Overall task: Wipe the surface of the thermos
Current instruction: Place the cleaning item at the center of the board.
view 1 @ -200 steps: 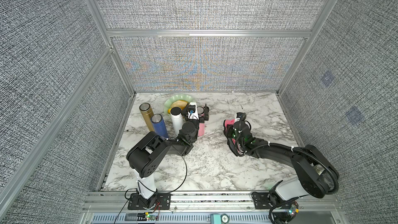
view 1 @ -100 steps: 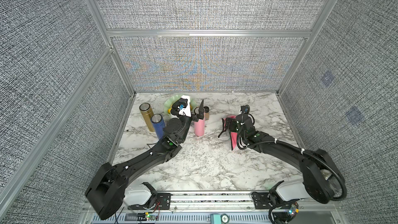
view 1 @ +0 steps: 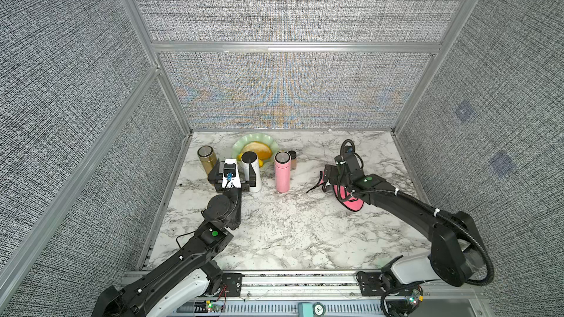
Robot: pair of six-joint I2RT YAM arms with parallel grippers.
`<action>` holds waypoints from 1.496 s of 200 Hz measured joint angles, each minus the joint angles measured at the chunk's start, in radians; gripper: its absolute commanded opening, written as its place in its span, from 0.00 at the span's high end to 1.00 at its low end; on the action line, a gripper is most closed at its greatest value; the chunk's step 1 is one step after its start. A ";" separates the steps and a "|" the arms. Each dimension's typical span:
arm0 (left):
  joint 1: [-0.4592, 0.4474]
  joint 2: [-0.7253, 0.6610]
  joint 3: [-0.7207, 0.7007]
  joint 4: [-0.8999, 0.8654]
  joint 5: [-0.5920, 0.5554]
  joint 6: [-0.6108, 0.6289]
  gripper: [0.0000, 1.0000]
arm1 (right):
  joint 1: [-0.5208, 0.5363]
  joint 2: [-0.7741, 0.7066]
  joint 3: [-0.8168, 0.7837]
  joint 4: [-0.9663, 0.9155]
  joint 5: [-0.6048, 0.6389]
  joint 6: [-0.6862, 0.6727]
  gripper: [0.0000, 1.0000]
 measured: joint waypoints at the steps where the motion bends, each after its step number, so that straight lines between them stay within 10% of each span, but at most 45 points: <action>1: 0.002 -0.001 -0.001 -0.001 -0.002 0.001 0.01 | 0.000 -0.002 0.002 -0.005 0.000 0.002 0.01; 53: 0.057 -0.131 -0.116 -0.029 -0.105 0.007 0.01 | -0.008 -0.446 -0.130 -0.079 -0.154 0.097 0.01; 124: 0.072 -0.170 -0.170 0.034 -0.129 0.011 0.01 | 0.013 0.103 0.331 -0.499 -0.094 0.007 0.09; 198: 0.074 -0.195 -0.098 -0.031 -0.055 -0.055 0.01 | 0.066 -0.071 0.188 -0.445 -0.204 -0.052 0.09; 233: 0.076 -0.222 -0.051 -0.124 0.060 -0.127 0.01 | -0.085 -0.126 0.036 -0.277 -0.520 0.018 0.10; 299: 0.044 -0.129 -0.021 -0.125 0.697 -0.304 0.17 | -0.074 -0.229 0.014 -0.181 -0.537 0.025 0.10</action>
